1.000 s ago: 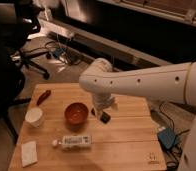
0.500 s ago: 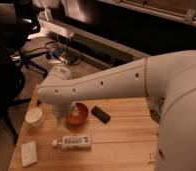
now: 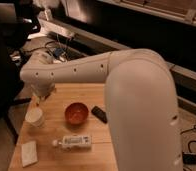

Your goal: Move the arm in a circular motion

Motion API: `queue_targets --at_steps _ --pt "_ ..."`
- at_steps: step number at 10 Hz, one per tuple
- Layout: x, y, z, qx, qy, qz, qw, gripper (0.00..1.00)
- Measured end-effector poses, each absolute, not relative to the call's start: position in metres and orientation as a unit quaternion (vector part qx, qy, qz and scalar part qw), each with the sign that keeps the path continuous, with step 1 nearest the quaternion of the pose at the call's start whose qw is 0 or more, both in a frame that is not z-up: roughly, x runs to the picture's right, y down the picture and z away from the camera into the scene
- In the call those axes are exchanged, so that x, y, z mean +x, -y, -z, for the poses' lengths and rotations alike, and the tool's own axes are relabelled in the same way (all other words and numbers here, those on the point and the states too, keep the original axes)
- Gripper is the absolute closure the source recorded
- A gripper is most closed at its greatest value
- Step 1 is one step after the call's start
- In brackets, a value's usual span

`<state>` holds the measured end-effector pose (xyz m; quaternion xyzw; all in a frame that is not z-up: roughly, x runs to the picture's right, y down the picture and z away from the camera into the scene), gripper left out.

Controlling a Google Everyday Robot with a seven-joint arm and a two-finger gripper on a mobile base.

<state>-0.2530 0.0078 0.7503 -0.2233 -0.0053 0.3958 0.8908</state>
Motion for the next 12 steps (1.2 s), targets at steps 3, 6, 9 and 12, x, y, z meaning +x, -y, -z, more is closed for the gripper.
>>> queue_targets --at_steps 3,6,9,12 --pt "-0.222 0.079 -0.779 -0.172 -0.008 -0.416 0.893 0.35" --pt "-0.100 0.127 -0.803 -0.126 -0.080 -0.489 0.859 0.35" --pt "0.068 0.107 -0.801 -0.092 -0.170 -0.589 0.784 0.35" --pt "0.169 0.014 -0.774 -0.092 -0.232 -0.643 0.724 0.35"
